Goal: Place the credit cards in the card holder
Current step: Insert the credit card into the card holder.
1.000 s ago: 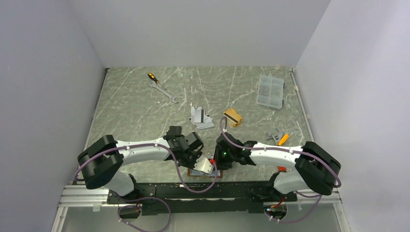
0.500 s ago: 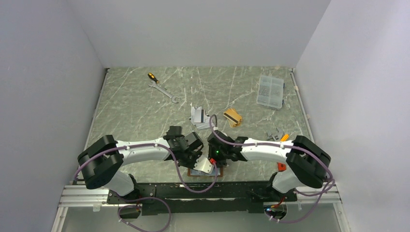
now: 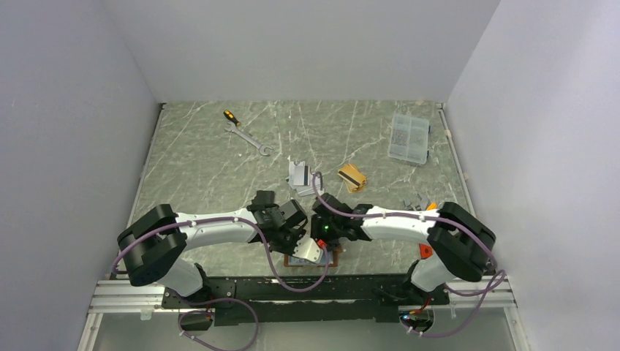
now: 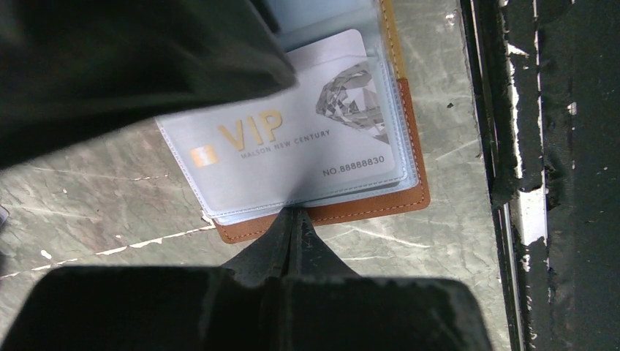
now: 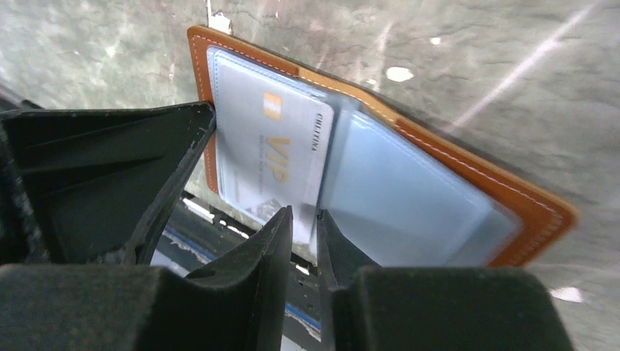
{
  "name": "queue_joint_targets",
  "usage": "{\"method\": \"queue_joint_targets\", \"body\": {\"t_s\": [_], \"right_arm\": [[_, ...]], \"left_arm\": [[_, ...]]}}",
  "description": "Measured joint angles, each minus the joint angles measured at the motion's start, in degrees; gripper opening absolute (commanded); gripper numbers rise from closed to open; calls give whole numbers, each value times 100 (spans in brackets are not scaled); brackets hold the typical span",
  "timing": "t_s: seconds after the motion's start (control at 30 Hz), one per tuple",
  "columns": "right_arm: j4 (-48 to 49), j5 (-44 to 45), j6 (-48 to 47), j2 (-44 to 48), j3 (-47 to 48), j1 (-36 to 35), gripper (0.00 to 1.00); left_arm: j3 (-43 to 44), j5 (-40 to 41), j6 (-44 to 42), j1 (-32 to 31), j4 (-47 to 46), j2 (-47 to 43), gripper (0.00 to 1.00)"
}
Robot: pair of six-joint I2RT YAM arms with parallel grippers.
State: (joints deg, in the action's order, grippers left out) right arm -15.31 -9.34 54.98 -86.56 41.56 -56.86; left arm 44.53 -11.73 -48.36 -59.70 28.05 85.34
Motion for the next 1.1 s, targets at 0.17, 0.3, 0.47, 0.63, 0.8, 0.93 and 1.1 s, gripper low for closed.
{"method": "queue_joint_targets", "body": {"t_s": [0.17,0.3,0.47,0.63,0.8,0.93,1.1], "right_arm": [[107,-208,-76,807,-527,562,6],[118,-205,-48,831,-564,590,0],[111,-114,-35,404,-492,291,0],[103,-28,-35,271,-352,133,0],[94,42,17,247,-343,85,0],[50,76,24,120,-245,-48,0],[-223,85,-109,-229,190,-205,0]], "left_arm": [[0,2,0,0,0,0,0],[0,4,0,0,2,0,0],[4,4,2,0,4,0,0],[4,4,2,0,4,0,0],[4,4,2,0,2,0,0],[4,4,2,0,2,0,0],[7,17,2,0,85,-15,0]]}}
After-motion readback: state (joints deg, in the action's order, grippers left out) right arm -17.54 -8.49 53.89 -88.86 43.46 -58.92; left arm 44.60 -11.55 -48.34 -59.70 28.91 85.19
